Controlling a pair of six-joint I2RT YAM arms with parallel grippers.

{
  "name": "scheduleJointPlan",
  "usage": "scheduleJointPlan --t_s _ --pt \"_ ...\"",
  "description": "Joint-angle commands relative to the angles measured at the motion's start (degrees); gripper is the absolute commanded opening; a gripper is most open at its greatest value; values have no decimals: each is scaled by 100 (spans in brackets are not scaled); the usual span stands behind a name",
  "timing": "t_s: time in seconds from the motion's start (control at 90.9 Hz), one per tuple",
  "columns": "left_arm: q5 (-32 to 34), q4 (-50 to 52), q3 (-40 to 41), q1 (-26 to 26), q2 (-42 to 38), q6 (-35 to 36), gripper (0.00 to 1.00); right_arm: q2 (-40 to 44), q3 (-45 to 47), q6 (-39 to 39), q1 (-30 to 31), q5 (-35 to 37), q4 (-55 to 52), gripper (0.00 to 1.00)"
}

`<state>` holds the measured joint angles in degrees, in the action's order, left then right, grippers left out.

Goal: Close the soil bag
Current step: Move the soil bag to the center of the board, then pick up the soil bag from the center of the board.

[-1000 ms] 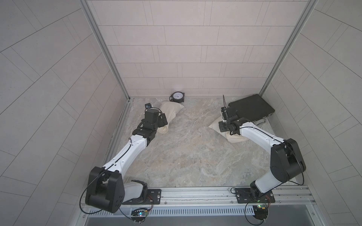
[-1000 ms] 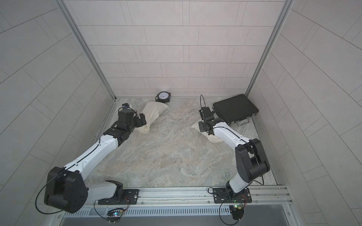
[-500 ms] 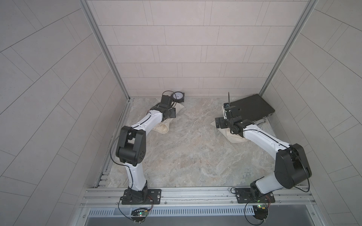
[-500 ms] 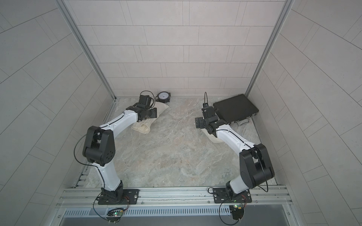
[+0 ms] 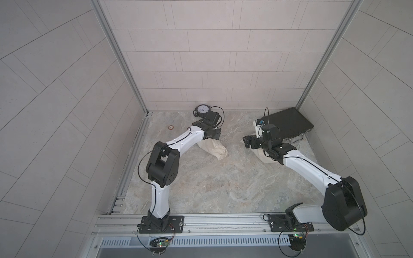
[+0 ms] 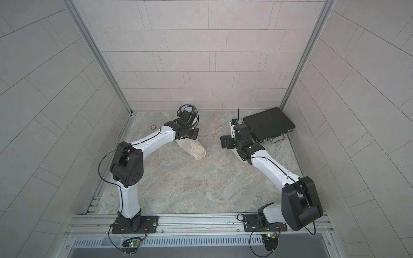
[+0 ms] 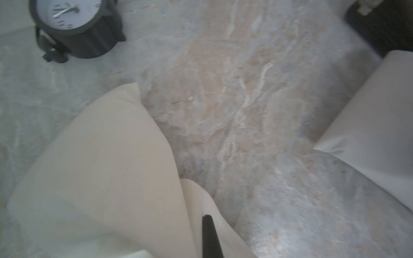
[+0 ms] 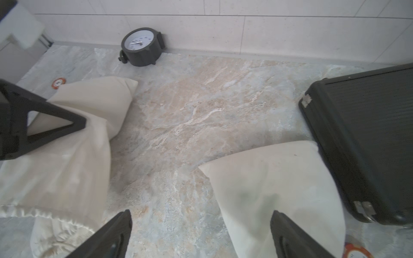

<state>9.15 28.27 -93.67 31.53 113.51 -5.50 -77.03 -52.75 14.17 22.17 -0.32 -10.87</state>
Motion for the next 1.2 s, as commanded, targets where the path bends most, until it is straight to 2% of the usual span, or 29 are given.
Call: scheduleJointPlan --t_s 0.0,0.088,0.165,0.231,0.341,0.528,0.649,0.759,0.836,0.924,1.056,1.122,1.188 --pt "-432 23 -441 299 238 -42 12 152 239 187 157 -491 355 99" --pt "-348 24 -489 486 150 -69 29 152 409 260 254 -637 378 99" --pt "-281 -155 -245 590 -231 -120 50 222 601 381 267 -802 441 99" --pt "-243 -283 110 631 -664 -230 60 351 771 463 266 -804 380 98" --pt "-206 -533 892 716 -1440 -336 70 794 1089 583 261 -600 118 98" --pt "-81 -1326 2680 1242 -2769 -616 76 1356 1617 726 144 -95 -25 94" --pt "-200 -1970 3670 1552 -3180 -1109 78 964 1624 794 85 -662 143 86" --pt "-407 -2559 4306 1717 -3290 -1520 78 412 1438 812 85 -1015 223 85" --pt "-433 -2828 4571 1793 -3269 -1661 78 133 1268 757 85 -1079 309 88" --pt "-508 -3147 4809 1797 -3222 -1815 78 -139 1131 754 78 -972 626 99" --pt "-406 -3404 5080 1796 -3240 -1959 78 -840 827 668 70 -1013 976 100" --pt "-387 -3468 5177 1795 -3305 -2000 78 -1175 700 679 68 -1318 1198 92" --pt "-373 -3575 5318 1797 -3407 -2068 78 -1381 542 654 79 -1828 1313 68"
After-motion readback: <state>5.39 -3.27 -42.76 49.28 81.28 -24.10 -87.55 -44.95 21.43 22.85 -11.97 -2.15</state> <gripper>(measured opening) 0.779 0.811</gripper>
